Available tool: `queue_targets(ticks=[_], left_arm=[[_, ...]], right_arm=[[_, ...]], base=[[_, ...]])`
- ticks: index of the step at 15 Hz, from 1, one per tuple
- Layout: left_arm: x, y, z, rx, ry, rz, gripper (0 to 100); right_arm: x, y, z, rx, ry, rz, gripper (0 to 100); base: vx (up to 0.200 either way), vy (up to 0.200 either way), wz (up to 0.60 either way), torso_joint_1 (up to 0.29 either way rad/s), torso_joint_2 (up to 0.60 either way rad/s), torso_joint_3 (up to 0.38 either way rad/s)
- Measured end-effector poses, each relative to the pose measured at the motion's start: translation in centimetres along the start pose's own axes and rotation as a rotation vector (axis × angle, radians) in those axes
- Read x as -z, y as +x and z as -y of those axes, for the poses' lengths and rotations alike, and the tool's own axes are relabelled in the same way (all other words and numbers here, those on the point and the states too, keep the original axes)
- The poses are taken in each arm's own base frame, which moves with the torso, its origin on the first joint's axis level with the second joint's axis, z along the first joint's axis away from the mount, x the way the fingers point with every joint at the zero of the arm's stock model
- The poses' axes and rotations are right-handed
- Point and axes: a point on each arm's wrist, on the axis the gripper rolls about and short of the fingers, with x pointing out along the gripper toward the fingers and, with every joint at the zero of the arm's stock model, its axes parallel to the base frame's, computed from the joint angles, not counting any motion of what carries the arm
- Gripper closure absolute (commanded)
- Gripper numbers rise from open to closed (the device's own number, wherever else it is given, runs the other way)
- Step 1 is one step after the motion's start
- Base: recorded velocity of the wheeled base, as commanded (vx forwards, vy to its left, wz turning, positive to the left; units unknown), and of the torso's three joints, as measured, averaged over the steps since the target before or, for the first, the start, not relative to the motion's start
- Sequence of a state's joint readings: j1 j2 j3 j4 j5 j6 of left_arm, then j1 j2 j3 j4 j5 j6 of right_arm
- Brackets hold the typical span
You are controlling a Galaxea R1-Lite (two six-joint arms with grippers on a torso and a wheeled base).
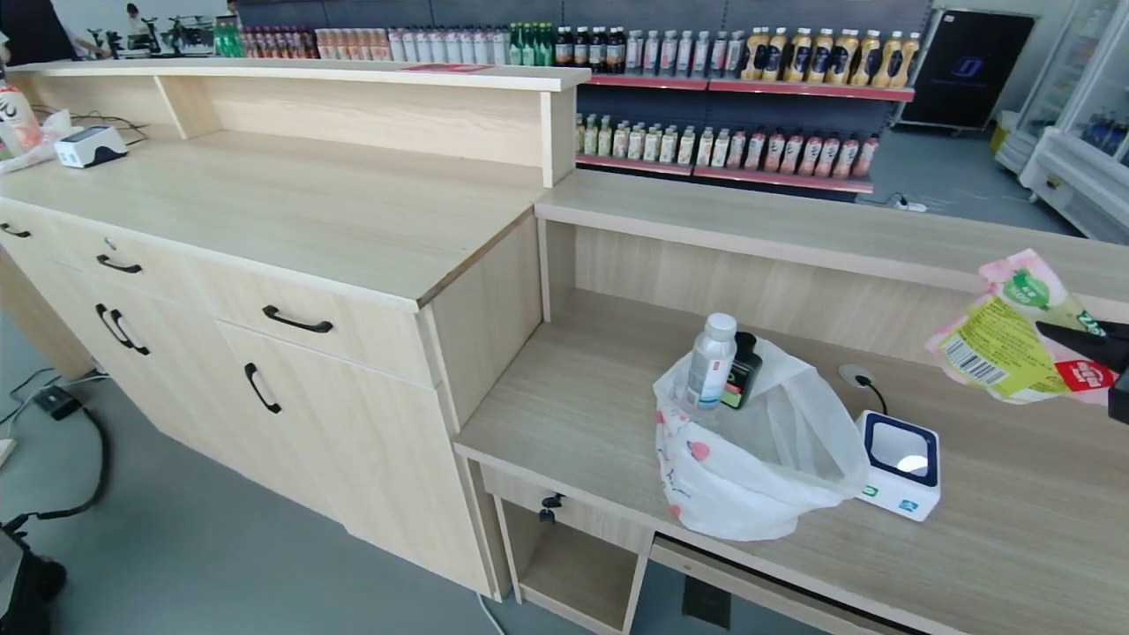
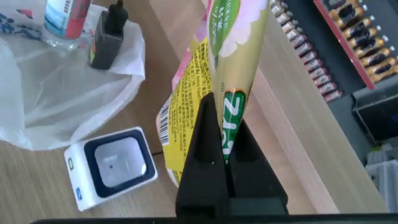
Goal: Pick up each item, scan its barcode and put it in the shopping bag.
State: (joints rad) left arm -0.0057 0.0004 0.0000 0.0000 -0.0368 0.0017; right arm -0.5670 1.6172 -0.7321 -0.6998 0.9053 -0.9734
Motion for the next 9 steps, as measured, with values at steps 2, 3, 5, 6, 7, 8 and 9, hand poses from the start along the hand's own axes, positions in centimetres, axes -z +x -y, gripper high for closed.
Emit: queue_targets(ticks=[2, 3, 5, 6, 7, 8, 9], left_arm=[[0.0, 0.0, 0.0, 0.000, 0.000, 0.000, 0], [0.0, 0.0, 0.0, 0.001, 0.000, 0.000, 0], [0.0, 0.0, 0.0, 0.000, 0.000, 0.000, 0], [0.0, 0.0, 0.0, 0.000, 0.000, 0.000, 0], [0.0, 0.0, 0.0, 0.001, 0.000, 0.000, 0], [0.0, 0.0, 0.0, 0.000, 0.000, 0.000, 0], [0.0, 0.0, 0.0, 0.000, 0.000, 0.000, 0]], right_arm=[[1.4, 1.4, -0.1, -0.010, -0.078, 0.012, 100], [2.1, 1.9, 0.0, -0.010, -0.119, 0.012, 100], [3.4, 2.8, 0.1, -0.019, -0.166, 0.004, 100], [3.9, 3.1, 0.2, -0.021, -0.191, 0.002, 100], [4.4, 3.4, 0.2, -0.027, -0.210, 0.000, 100], [4.7, 3.7, 0.1, -0.031, -0.235, 0.000, 100], [5.0, 3.7, 0.1, -0.035, -0.247, -0.005, 100]], base=[[0.000, 0.000, 0.00, 0.000, 0.00, 0.000], [0.000, 0.000, 0.00, 0.000, 0.00, 0.000], [0.000, 0.000, 0.00, 0.000, 0.00, 0.000], [0.000, 0.000, 0.00, 0.000, 0.00, 0.000], [0.000, 0.000, 0.00, 0.000, 0.00, 0.000], [0.000, 0.000, 0.00, 0.000, 0.00, 0.000], [0.000, 0.000, 0.00, 0.000, 0.00, 0.000]])
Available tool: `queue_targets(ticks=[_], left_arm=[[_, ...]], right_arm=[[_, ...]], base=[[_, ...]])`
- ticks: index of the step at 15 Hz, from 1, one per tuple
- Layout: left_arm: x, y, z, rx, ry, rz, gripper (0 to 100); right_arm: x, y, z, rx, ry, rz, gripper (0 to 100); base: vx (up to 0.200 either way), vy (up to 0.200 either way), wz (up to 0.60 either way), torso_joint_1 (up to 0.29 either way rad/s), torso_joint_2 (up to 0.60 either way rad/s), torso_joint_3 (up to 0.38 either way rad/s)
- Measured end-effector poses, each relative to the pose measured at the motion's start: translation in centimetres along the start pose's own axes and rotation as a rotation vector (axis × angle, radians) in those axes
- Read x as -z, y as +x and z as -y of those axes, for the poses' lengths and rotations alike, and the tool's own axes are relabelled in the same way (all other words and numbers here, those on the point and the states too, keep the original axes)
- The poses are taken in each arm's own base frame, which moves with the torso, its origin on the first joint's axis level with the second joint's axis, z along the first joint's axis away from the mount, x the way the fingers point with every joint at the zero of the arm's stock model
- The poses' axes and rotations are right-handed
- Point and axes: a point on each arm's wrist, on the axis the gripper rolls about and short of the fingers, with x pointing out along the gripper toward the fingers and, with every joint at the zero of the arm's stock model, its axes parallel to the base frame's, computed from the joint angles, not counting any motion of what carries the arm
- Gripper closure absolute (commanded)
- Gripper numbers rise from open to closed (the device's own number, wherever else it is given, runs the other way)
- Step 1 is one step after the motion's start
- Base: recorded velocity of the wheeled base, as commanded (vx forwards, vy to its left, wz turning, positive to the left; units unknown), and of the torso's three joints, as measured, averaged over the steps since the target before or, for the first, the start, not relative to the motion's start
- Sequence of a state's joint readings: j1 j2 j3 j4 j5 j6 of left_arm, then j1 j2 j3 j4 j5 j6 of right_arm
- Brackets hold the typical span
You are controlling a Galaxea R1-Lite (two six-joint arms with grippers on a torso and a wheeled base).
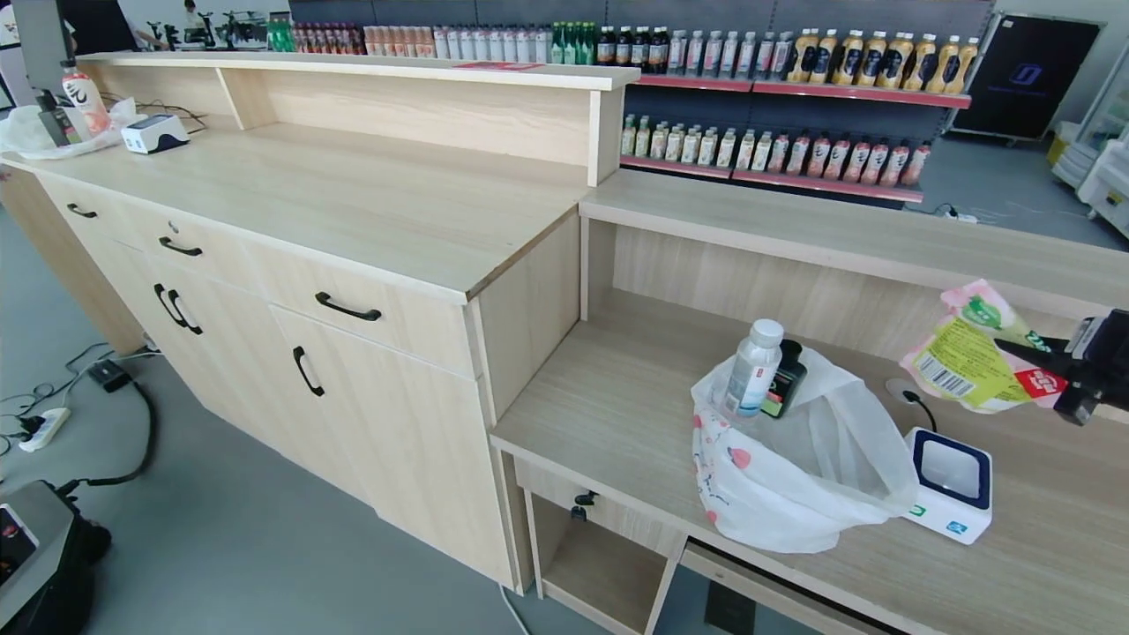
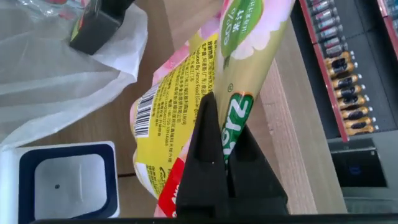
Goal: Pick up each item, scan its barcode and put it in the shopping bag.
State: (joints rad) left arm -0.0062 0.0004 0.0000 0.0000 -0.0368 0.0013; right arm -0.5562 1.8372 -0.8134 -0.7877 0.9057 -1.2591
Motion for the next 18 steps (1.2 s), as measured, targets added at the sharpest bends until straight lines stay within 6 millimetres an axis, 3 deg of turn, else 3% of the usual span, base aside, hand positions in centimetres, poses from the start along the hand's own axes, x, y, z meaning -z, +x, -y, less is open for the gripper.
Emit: queue_targets(ticks=[9, 18], left_arm=[[0.0, 0.0, 0.0, 0.000, 0.000, 0.000, 0], [0.0, 0.0, 0.0, 0.000, 0.000, 0.000, 0]], right_arm=[[1.9, 1.4, -0.5, 0.052, -0.287, 0.055, 100], [4.5, 4.1, -3.1, 0.033, -0.501, 0.165, 100]], base=[[0.000, 0.000, 0.00, 0.000, 0.00, 0.000], [0.000, 0.000, 0.00, 0.000, 0.00, 0.000]])
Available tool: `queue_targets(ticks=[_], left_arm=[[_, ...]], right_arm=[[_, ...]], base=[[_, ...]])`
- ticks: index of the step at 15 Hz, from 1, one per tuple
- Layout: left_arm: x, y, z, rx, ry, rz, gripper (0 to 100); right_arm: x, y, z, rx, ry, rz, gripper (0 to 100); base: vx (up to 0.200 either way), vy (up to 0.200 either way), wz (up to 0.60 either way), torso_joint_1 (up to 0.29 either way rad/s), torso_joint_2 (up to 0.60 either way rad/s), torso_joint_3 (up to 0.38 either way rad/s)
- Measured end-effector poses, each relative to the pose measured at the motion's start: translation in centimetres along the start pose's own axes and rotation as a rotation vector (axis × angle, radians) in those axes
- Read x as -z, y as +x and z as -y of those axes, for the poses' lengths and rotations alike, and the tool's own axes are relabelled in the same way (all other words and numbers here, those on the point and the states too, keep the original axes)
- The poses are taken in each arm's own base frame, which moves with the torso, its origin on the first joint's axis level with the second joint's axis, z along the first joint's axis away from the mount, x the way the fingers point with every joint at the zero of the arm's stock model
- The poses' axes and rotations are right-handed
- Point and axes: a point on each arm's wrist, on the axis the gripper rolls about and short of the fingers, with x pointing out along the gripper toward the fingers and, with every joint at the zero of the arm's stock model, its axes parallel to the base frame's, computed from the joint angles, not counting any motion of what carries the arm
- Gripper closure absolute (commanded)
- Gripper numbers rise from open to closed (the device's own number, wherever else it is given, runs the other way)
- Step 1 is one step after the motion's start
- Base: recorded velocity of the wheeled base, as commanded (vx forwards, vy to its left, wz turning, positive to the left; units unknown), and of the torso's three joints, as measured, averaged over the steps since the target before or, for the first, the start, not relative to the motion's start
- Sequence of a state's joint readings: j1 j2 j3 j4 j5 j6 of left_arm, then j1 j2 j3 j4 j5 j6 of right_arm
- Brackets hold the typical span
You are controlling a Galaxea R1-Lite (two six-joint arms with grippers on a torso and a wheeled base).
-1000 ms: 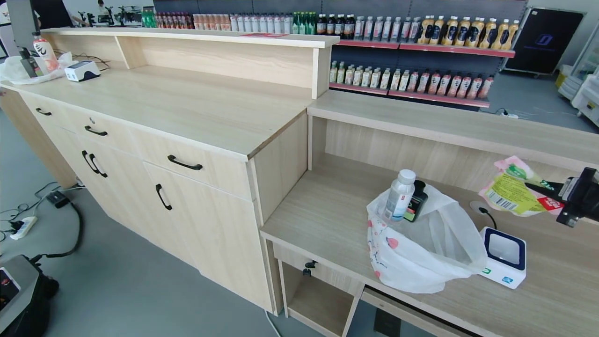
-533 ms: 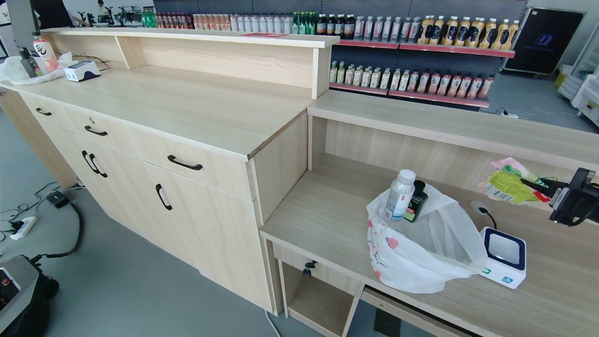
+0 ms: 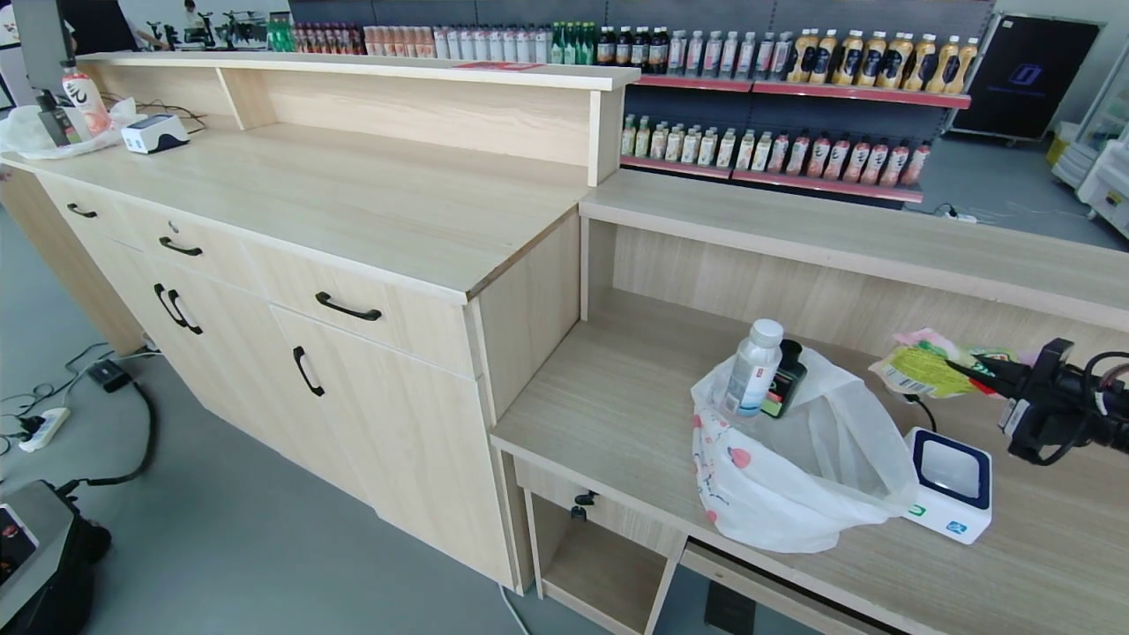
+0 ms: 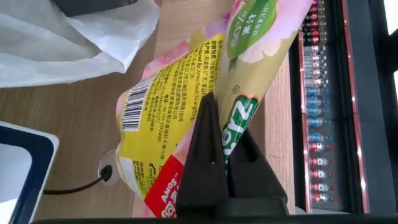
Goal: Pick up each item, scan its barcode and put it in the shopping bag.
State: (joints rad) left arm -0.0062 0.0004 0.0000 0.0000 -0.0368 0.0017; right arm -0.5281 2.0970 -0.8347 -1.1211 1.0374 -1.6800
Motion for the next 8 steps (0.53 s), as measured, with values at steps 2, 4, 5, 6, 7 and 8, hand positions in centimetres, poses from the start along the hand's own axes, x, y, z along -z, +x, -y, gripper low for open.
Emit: queue_targets(ticks=[2, 4, 5, 6, 7, 8], left_arm=[[0.00, 0.00, 0.00, 0.000, 0.000, 0.000, 0], [0.00, 0.00, 0.00, 0.000, 0.000, 0.000, 0], [0.00, 0.00, 0.00, 0.000, 0.000, 0.000, 0], [0.00, 0.00, 0.00, 0.000, 0.000, 0.000, 0], [0.00, 0.00, 0.00, 0.000, 0.000, 0.000, 0], [0.00, 0.00, 0.00, 0.000, 0.000, 0.000, 0]], right_arm=[[0.44, 0.29, 0.52, 0.044, -0.099, 0.019, 100], [0.52, 0.40, 0.76, 0.072, -0.162, 0.021, 100], [0.55, 0.43, 0.80, 0.082, -0.193, 0.020, 100], [0.59, 0.44, 0.71, 0.087, -0.214, 0.020, 100], [0.64, 0.46, 0.59, 0.088, -0.226, 0.019, 100], [0.67, 0.49, 0.46, 0.087, -0.244, 0.020, 100]], base=[[0.000, 0.000, 0.00, 0.000, 0.00, 0.000], [0.000, 0.000, 0.00, 0.000, 0.00, 0.000], [0.000, 0.000, 0.00, 0.000, 0.00, 0.000], [0.000, 0.000, 0.00, 0.000, 0.00, 0.000], [0.000, 0.000, 0.00, 0.000, 0.00, 0.000], [0.000, 0.000, 0.00, 0.000, 0.00, 0.000]])
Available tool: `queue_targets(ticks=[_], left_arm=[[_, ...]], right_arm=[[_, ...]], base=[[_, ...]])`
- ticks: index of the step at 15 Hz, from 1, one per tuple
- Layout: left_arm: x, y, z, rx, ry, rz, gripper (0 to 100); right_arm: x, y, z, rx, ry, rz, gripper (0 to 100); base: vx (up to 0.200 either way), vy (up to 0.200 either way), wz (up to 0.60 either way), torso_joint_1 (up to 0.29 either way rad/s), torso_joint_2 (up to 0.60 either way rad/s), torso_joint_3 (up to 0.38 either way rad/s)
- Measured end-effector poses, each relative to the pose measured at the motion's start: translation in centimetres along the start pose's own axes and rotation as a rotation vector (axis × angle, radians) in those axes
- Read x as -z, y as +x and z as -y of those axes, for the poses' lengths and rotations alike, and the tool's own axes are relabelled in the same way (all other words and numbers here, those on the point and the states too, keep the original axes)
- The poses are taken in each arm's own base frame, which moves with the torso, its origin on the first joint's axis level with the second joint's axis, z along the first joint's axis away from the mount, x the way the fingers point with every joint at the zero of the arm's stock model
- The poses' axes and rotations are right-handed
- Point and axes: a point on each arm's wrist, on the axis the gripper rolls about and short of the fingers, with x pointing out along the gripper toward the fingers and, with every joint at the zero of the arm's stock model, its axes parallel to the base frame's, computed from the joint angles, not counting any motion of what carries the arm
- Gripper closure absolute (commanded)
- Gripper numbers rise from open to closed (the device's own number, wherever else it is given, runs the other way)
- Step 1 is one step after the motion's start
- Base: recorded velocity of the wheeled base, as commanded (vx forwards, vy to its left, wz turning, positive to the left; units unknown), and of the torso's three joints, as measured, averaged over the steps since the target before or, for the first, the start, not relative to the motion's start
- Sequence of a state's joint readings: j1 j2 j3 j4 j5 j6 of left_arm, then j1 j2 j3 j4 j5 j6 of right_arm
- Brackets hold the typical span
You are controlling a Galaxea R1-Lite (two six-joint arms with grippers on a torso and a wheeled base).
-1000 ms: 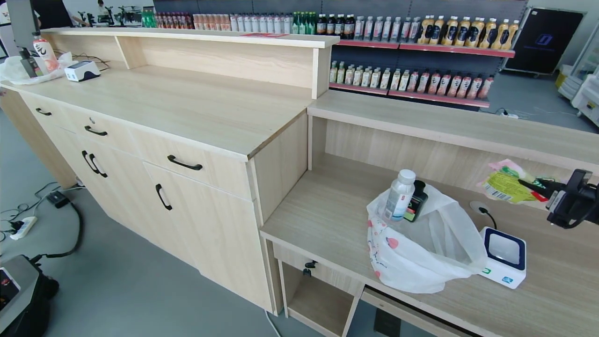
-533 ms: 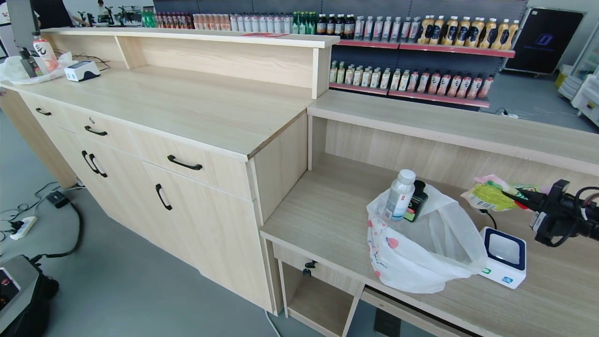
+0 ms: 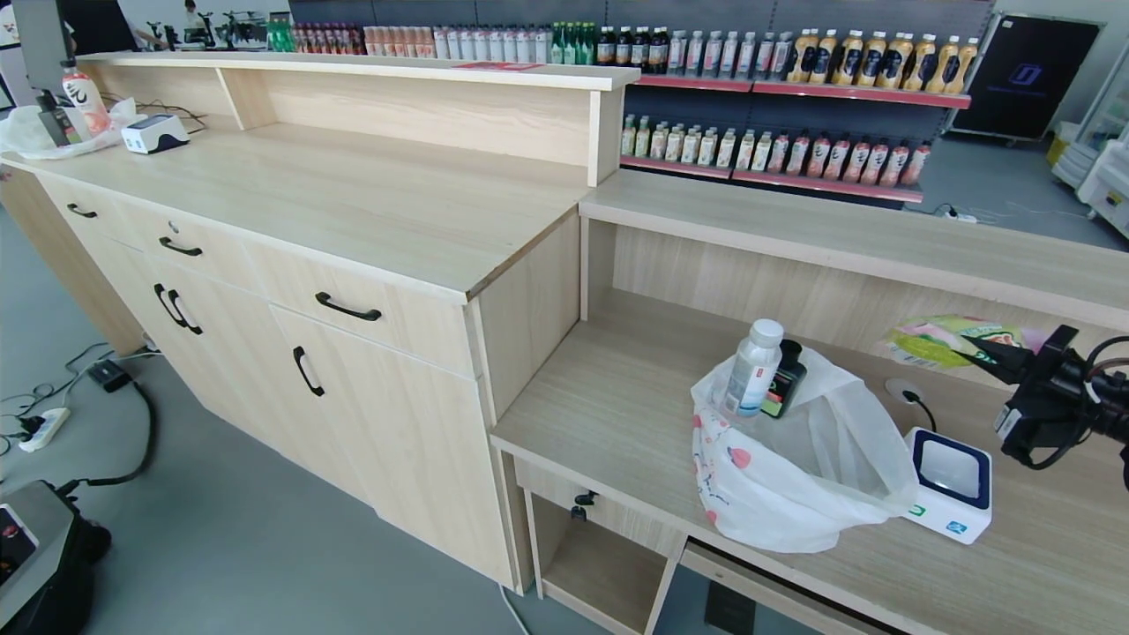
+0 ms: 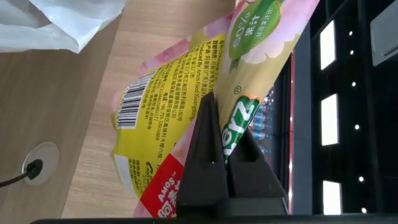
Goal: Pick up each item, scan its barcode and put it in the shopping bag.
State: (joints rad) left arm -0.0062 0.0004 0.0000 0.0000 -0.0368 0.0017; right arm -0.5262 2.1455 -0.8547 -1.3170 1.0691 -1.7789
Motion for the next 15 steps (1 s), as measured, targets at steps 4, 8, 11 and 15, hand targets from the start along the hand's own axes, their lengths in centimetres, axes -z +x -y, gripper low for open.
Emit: queue_targets(ticks=[4, 8, 11, 15], left_arm=[[0.0, 0.0, 0.0, 0.000, 0.000, 0.000, 0], [0.0, 0.0, 0.0, 0.000, 0.000, 0.000, 0], [0.0, 0.0, 0.0, 0.000, 0.000, 0.000, 0], [0.0, 0.0, 0.0, 0.000, 0.000, 0.000, 0]], right_arm=[[-0.3, 0.0, -1.0, -0.006, -0.007, 0.039, 100], [-0.3, 0.1, -1.6, 0.006, -0.055, 0.064, 100], [-0.5, 0.1, -2.2, 0.007, -0.080, 0.089, 100], [-0.6, 0.1, -2.7, 0.004, -0.077, 0.103, 100]], base=[[0.000, 0.000, 0.00, 0.000, 0.00, 0.000], [0.000, 0.000, 0.00, 0.000, 0.00, 0.000], [0.000, 0.000, 0.00, 0.000, 0.00, 0.000], [0.000, 0.000, 0.00, 0.000, 0.00, 0.000]])
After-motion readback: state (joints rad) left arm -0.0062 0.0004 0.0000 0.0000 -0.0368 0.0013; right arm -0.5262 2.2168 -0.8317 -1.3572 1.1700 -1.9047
